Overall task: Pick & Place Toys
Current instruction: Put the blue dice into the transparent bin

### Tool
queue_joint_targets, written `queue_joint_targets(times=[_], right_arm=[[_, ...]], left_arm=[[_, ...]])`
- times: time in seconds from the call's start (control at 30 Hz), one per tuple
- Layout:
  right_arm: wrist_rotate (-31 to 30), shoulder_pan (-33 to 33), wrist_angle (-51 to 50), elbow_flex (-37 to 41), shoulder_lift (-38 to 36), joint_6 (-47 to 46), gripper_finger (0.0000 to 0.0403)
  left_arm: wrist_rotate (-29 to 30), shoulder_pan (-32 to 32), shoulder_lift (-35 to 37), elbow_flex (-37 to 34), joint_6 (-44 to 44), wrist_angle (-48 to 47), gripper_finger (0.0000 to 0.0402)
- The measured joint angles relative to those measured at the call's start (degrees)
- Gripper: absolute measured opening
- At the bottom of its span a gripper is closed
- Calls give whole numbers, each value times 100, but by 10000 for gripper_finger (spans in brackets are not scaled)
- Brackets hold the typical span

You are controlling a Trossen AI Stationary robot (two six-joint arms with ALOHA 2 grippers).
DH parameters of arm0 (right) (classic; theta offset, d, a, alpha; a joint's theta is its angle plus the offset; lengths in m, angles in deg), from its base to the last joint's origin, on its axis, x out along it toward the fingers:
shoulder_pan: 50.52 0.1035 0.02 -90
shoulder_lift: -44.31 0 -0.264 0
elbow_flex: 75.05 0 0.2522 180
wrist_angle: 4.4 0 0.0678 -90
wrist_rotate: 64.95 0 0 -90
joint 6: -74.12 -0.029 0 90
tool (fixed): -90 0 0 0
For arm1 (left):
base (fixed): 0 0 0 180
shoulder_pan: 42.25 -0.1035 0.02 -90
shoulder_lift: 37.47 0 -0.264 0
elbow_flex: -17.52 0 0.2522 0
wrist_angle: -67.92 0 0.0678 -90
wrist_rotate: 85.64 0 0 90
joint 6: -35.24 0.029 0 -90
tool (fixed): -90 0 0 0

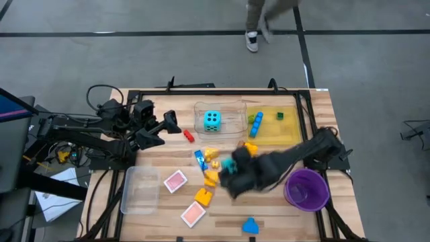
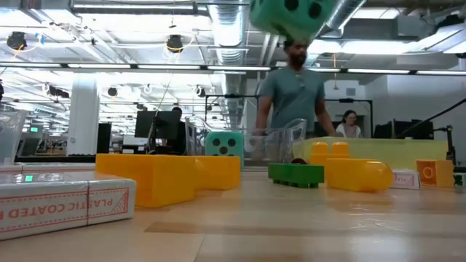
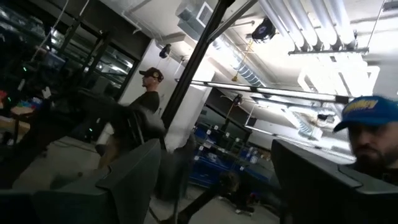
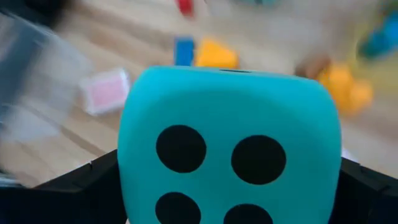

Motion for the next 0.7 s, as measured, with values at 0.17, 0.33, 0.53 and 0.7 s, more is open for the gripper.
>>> queue_joint_targets(times=[0.17, 0.33, 0.53, 0.7], right_arm=[[-172, -595, 303, -11, -786, 1589, 368], [126, -1493, 151, -11, -1256, 2893, 368], [956, -2874, 160, -9, -1275, 4309, 368], [1655, -3865, 227, -4, -923, 5202, 368]], left_arm=[[7, -16, 2, -1, 391, 20, 301], [26, -108, 4, 0, 541, 88, 301], [22, -111, 4, -1, 431, 99, 301], [22, -99, 4, 0, 316, 95, 301]])
